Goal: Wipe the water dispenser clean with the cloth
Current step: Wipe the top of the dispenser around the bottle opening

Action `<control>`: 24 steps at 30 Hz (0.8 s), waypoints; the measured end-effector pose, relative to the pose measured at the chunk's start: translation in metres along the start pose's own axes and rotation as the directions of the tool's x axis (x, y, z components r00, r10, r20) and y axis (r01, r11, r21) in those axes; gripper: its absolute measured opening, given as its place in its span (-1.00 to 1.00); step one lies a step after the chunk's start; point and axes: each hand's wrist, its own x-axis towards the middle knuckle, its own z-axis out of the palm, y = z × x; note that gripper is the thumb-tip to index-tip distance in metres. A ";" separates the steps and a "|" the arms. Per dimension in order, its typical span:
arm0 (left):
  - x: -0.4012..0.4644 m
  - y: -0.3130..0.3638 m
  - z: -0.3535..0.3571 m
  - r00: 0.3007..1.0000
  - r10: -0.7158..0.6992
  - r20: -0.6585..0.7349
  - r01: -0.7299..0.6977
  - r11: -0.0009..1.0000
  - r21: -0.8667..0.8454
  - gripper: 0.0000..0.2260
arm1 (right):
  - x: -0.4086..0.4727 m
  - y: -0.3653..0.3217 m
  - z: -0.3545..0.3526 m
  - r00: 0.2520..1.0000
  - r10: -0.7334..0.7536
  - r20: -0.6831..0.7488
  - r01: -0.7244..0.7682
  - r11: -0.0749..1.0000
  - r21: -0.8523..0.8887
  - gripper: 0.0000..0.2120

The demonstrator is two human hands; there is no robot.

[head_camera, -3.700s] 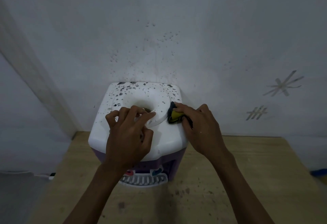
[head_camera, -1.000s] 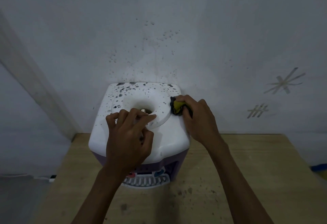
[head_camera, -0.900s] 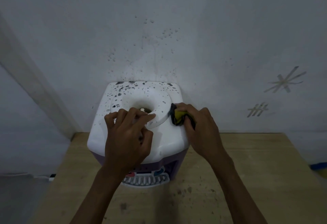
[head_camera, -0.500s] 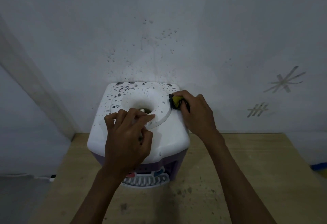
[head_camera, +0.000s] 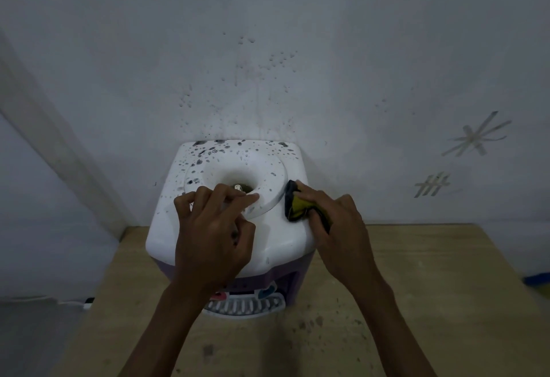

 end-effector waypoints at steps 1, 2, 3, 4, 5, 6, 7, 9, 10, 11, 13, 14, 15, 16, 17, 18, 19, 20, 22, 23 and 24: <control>0.000 0.000 0.000 1.000 0.001 -0.007 -0.001 1.000 0.001 -0.72 | -0.006 0.001 0.000 1.000 0.014 -0.007 -0.013 1.000 0.024 -0.55; 0.000 0.001 0.001 1.000 0.002 -0.013 -0.002 1.000 0.001 -0.72 | -0.009 0.002 0.001 0.999 0.034 -0.019 -0.034 0.999 0.039 -0.55; 0.000 0.002 0.001 1.000 0.002 -0.017 -0.002 1.000 0.001 -0.72 | -0.009 0.002 0.003 0.998 0.053 -0.031 -0.052 0.998 0.043 -0.54; 0.000 0.002 0.000 1.000 0.002 -0.017 -0.002 1.000 0.000 -0.72 | -0.005 0.003 0.004 0.997 0.068 -0.044 -0.066 0.997 0.038 -0.54; 0.000 0.002 0.000 1.000 0.002 -0.015 -0.002 1.000 0.000 -0.72 | 0.000 0.002 0.006 0.996 0.073 -0.054 -0.072 0.997 0.026 -0.54; 0.000 0.002 0.000 1.000 0.001 -0.012 -0.001 1.000 0.001 -0.72 | 0.008 0.002 0.008 0.996 0.075 -0.055 -0.074 0.997 0.017 -0.55; 0.000 0.002 -0.001 1.000 0.001 -0.007 -0.001 1.000 0.005 -0.71 | 0.017 0.003 0.009 0.995 0.083 -0.047 -0.082 0.996 0.024 -0.56; 0.000 0.003 -0.002 1.000 -0.004 0.002 0.004 1.000 0.018 -0.71 | 0.037 0.004 0.011 0.994 0.107 -0.018 -0.105 0.992 0.069 -0.58; 0.000 0.003 -0.002 1.000 -0.009 0.008 0.009 1.000 0.024 -0.71 | 0.047 0.006 0.012 0.994 0.112 -0.010 -0.111 0.990 0.081 -0.58; 0.000 0.003 -0.002 1.000 -0.015 0.014 0.015 0.999 0.028 -0.70 | 0.056 0.007 0.013 0.993 0.114 -0.005 -0.113 0.990 0.087 -0.58; 0.000 0.004 -0.002 0.999 -0.023 0.023 0.022 0.999 0.031 -0.70 | 0.069 0.011 0.017 0.993 0.119 -0.001 -0.118 0.987 0.107 -0.60; -0.001 0.003 -0.002 0.999 -0.027 0.024 0.026 0.999 0.033 -0.70 | 0.072 0.013 0.019 0.993 0.122 0.001 -0.121 0.985 0.121 -0.61; -0.001 0.003 -0.002 0.999 -0.029 0.024 0.028 0.999 0.033 -0.71 | 0.071 0.014 0.021 0.992 0.124 0.004 -0.124 0.983 0.133 -0.61; -0.001 0.003 -0.002 0.999 -0.030 0.023 0.029 0.999 0.032 -0.71 | 0.069 0.015 0.022 0.992 0.124 0.001 -0.122 0.982 0.143 -0.61; -0.001 0.003 -0.002 0.999 -0.029 0.020 0.029 0.999 0.030 -0.71 | 0.064 0.014 0.022 0.993 0.121 -0.001 -0.119 0.981 0.151 -0.61; 0.000 0.003 -0.001 1.000 -0.026 0.015 0.026 0.999 0.028 -0.72 | 0.057 0.013 0.020 0.993 0.121 -0.003 -0.119 0.980 0.161 -0.61; 0.000 0.003 -0.001 1.000 -0.021 0.007 0.020 0.999 0.027 -0.72 | 0.049 0.012 0.018 0.993 0.120 -0.004 -0.118 0.979 0.169 -0.62; 0.000 0.003 -0.001 1.000 -0.014 -0.002 0.014 1.000 0.027 -0.73 | 0.039 0.011 0.014 0.994 0.113 -0.007 -0.110 0.979 0.173 -0.62; 0.000 0.004 -0.001 1.000 -0.004 -0.020 0.005 1.000 0.029 -0.73 | 0.018 0.008 0.008 0.996 0.093 -0.010 -0.090 0.982 0.166 -0.60; 0.001 0.004 -0.001 1.000 0.001 -0.027 0.000 1.000 0.031 -0.73 | 0.007 0.005 0.005 0.996 0.086 -0.012 -0.083 0.985 0.153 -0.59; 0.001 0.003 -0.001 0.999 0.005 -0.032 -0.004 1.000 0.031 -0.73 | -0.002 0.004 0.003 0.996 0.086 -0.014 -0.083 0.987 0.141 -0.58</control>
